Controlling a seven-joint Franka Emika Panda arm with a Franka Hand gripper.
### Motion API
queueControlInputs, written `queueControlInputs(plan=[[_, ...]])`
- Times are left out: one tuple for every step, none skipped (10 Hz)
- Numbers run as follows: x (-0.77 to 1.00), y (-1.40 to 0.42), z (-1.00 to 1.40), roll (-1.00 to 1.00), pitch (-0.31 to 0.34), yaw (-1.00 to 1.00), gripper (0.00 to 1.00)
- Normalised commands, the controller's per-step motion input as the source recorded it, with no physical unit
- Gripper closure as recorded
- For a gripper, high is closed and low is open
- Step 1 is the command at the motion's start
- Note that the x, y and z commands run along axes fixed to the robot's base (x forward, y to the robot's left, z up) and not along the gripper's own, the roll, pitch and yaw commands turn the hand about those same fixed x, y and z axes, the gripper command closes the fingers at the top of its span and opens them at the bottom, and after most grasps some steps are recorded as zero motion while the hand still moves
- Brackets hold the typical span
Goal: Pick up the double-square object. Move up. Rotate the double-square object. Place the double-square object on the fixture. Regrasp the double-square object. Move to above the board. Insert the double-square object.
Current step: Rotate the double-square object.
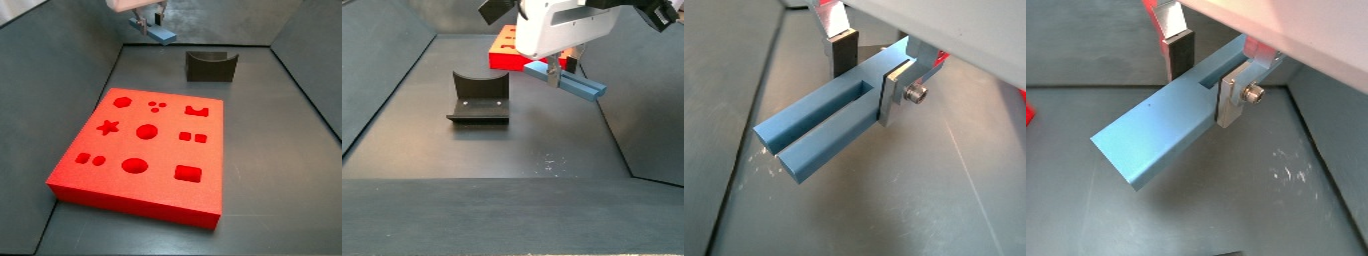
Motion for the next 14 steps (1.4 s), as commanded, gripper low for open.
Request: queueControlInputs(plan=[[0.01,0.02,-0.05,0.00,-0.017,-1.00,1.00],[0.01,0.02,-0.05,0.00,-0.018,-1.00,1.00],[0.01,0.02,-0.05,0.01,-0.021,-1.00,1.00],[0.01,0.02,-0.05,0.01,-0.024,-1.00,1.00],[0.01,0.02,-0.05,0.01,-0.027,-1.00,1.00],[0.01,0.02,-0.05,0.01,-0.031,-1.00,1.00],[0.01,0.02,-0.05,0.01,-0.038,-1.00,1.00],[0.01,0.02,-0.05,0.01,-0.042,-0.89,1.00],[0.01,0.02,-0.05,0.01,-0.038,-0.65,1.00],[0.01,0.02,-0.05,0.01,-0.033,-0.39,1.00],[0.01,0.02,-0.04,0.01,-0.031,-0.26,1.00],[0.00,0.00,-1.00,0.00,0.000,0.00,1.00],[0.00,0.00,-1.00,0.00,-0.005,0.02,1.00],[0.02,0.00,-1.00,-0.01,-0.017,0.03,1.00]])
